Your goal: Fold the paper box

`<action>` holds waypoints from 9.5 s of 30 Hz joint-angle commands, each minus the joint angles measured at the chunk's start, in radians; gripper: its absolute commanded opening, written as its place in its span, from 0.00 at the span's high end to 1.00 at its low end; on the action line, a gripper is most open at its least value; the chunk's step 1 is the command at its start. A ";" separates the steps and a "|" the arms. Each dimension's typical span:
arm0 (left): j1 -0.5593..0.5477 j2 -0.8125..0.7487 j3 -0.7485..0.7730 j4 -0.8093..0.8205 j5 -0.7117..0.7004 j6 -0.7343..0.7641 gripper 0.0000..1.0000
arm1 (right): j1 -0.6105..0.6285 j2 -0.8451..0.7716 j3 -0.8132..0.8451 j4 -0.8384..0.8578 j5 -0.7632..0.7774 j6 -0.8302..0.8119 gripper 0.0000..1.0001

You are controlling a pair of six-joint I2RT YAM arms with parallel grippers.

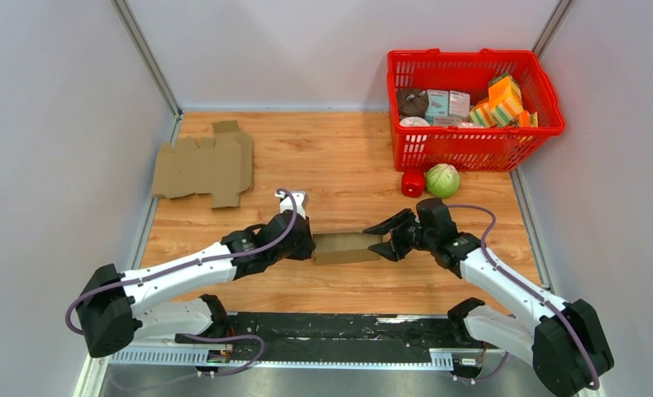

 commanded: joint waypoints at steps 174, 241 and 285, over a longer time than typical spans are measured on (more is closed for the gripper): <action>0.753 1.095 1.241 -0.712 -0.185 0.672 1.00 | 0.241 0.360 0.737 -0.296 0.530 -1.148 0.00; 0.347 0.126 0.582 -0.195 0.536 0.403 0.53 | 0.152 0.519 0.731 -0.156 0.082 -1.503 1.00; 0.267 0.412 0.672 -0.195 0.313 0.364 0.96 | 0.150 0.378 0.665 0.055 -0.221 -1.301 1.00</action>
